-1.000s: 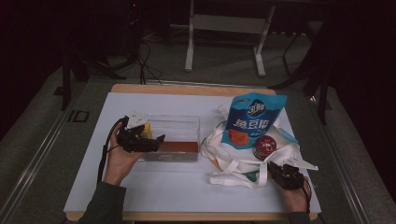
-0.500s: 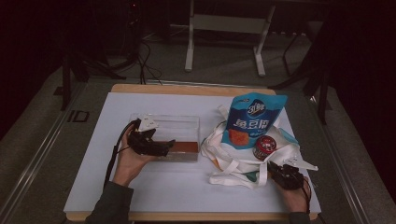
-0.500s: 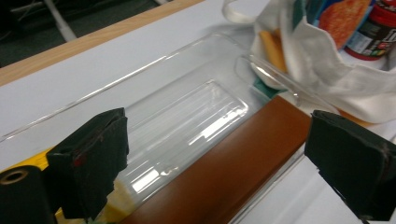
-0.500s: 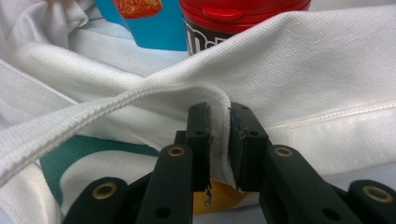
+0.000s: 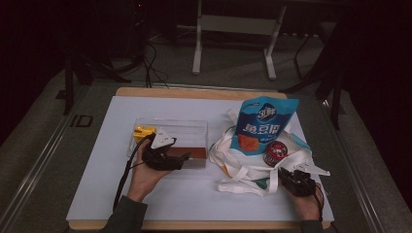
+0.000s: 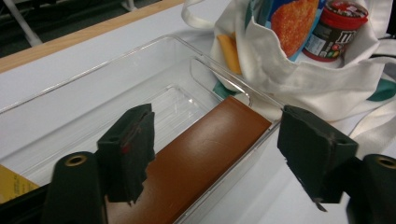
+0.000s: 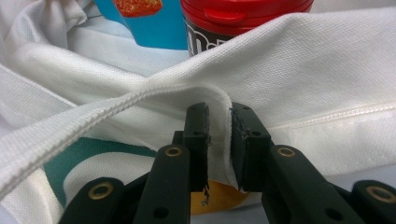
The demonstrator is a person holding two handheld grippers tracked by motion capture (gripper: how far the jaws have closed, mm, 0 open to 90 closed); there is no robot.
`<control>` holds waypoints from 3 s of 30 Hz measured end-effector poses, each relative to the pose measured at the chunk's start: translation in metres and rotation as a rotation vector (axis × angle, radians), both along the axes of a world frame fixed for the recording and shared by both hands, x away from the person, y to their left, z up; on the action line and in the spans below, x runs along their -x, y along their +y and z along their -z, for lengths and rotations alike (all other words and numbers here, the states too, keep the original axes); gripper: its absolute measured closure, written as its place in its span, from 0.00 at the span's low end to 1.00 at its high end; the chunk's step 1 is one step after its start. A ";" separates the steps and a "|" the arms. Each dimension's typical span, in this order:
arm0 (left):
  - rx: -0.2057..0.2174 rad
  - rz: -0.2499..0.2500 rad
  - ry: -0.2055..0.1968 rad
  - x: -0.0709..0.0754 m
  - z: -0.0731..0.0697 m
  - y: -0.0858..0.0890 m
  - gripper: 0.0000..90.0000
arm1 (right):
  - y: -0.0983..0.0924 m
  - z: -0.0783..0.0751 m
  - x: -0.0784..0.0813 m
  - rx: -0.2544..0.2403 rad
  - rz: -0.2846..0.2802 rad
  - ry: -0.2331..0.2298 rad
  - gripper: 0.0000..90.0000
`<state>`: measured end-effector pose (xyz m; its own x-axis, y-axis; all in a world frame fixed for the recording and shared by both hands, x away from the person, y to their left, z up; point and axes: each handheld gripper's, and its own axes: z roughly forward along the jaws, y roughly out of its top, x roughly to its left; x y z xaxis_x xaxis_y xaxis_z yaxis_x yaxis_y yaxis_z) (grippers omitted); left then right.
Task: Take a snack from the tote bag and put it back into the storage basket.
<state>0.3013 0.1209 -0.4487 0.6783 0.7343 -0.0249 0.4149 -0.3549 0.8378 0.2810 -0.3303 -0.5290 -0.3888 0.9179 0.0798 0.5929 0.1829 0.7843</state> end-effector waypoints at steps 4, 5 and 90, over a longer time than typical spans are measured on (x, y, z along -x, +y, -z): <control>0.018 0.013 -0.009 0.007 0.000 0.000 0.36 | 0.001 -0.002 0.000 0.015 -0.003 0.001 0.85; 0.027 0.009 -0.014 0.009 0.001 0.000 0.38 | 0.001 -0.003 0.000 0.019 -0.005 0.001 0.85; 0.040 0.101 0.053 0.038 0.088 0.011 0.51 | -0.009 -0.100 -0.068 0.013 -0.144 -0.088 0.48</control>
